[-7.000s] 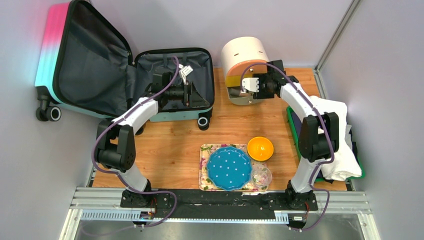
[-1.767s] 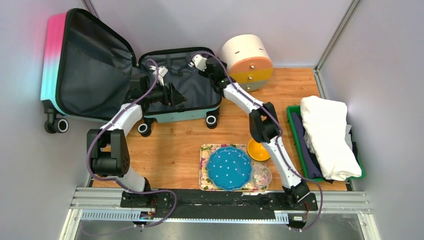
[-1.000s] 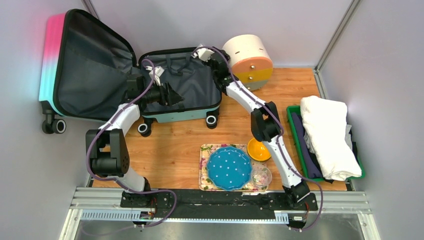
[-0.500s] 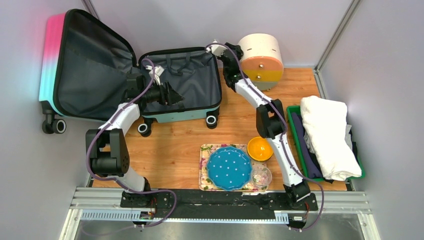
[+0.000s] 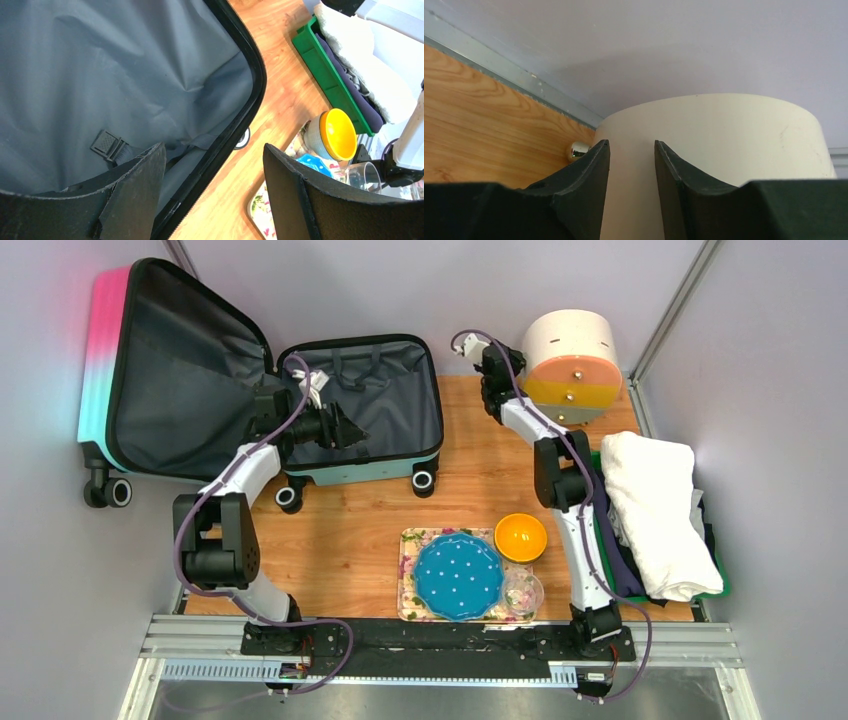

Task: Open, take out, and arrange the luggage

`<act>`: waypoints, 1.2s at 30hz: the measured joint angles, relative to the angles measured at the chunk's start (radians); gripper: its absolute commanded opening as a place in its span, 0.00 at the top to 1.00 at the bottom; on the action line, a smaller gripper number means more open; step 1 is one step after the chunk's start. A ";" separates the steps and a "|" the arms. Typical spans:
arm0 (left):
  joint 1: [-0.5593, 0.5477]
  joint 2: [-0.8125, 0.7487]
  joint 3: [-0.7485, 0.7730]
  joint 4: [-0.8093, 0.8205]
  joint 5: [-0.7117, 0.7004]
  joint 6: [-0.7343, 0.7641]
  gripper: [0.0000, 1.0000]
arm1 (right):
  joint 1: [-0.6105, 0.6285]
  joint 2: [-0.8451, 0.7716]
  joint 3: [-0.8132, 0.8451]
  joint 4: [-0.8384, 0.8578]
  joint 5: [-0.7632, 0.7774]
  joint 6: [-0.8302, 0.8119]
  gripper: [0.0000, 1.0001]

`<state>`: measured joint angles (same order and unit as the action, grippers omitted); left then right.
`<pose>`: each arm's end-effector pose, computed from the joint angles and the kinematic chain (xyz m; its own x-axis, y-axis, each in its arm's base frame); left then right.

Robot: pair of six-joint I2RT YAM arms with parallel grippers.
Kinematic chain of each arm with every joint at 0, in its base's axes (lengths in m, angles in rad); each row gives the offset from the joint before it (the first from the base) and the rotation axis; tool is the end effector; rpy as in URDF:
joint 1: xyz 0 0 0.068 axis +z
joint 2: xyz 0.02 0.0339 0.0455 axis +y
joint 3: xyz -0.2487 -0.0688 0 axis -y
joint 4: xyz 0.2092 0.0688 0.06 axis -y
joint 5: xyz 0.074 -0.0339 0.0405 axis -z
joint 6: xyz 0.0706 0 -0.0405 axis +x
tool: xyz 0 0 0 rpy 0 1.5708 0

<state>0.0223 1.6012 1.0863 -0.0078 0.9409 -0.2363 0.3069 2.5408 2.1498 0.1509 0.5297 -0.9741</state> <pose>0.3405 -0.0495 0.2536 -0.6460 -0.1523 -0.7480 0.5509 0.5851 -0.5951 0.5565 0.1389 0.1977 -0.2987 -0.8435 -0.4464 -0.0711 0.4861 -0.8710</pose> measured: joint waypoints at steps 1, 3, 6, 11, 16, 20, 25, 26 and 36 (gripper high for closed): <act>0.000 0.004 0.005 0.000 0.000 0.000 0.21 | -0.006 -0.007 -0.014 -0.006 0.000 0.000 0.56; 0.000 0.014 0.017 -0.001 0.000 0.000 0.21 | -0.017 -0.018 -0.031 -0.011 0.000 0.000 0.56; 0.000 0.026 0.030 -0.003 0.000 0.000 0.21 | -0.025 -0.031 -0.044 -0.013 -0.002 0.001 0.55; 0.000 0.039 0.054 -0.004 0.001 0.000 0.21 | -0.032 -0.074 -0.089 -0.026 -0.017 0.009 0.52; 0.000 0.047 0.086 -0.039 0.000 0.014 0.17 | -0.034 -0.155 -0.163 -0.048 -0.050 0.027 0.45; 0.000 0.098 0.213 -0.148 -0.010 0.074 0.17 | -0.033 -0.234 -0.238 -0.044 -0.068 0.029 0.39; 0.000 0.190 0.442 -0.338 -0.050 0.164 0.16 | -0.026 -0.331 -0.288 -0.105 -0.109 0.076 0.29; 0.000 0.215 0.500 -0.390 -0.061 0.184 0.16 | -0.023 -0.352 -0.288 -0.129 -0.125 0.101 0.27; 0.000 0.345 0.743 -0.589 -0.397 0.300 0.15 | 0.023 -0.587 -0.219 -0.465 -0.377 0.457 0.23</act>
<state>0.0223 1.9465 1.8290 -0.5972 0.5438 0.0635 0.3302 1.9541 1.9305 -0.3141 0.1532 -0.5175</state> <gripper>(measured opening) 0.851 0.760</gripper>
